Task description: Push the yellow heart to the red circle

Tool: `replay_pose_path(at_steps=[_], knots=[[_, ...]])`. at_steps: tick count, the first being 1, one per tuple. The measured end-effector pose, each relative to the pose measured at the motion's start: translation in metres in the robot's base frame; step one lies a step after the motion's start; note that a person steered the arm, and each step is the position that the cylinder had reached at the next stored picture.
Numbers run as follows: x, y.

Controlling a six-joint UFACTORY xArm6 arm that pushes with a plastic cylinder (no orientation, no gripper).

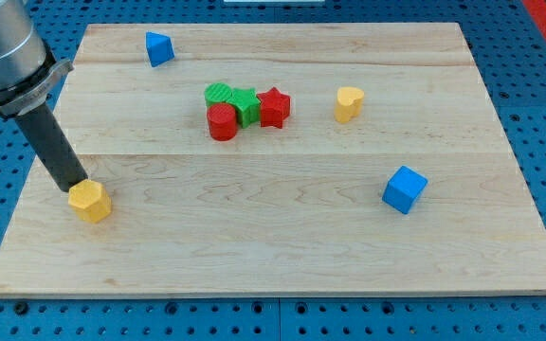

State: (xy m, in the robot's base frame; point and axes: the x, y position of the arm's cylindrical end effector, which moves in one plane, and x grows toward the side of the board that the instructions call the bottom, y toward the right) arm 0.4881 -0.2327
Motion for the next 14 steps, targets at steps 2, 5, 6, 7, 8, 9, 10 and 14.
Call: replay_pose_path(at_steps=[2, 5, 6, 7, 8, 9, 10, 14], knots=[[-0.009, 0.108], [-0.047, 0.293], [-0.056, 0.353], [-0.097, 0.371], [-0.14, 0.389], [-0.143, 0.341], [-0.11, 0.307], [-0.082, 0.234]])
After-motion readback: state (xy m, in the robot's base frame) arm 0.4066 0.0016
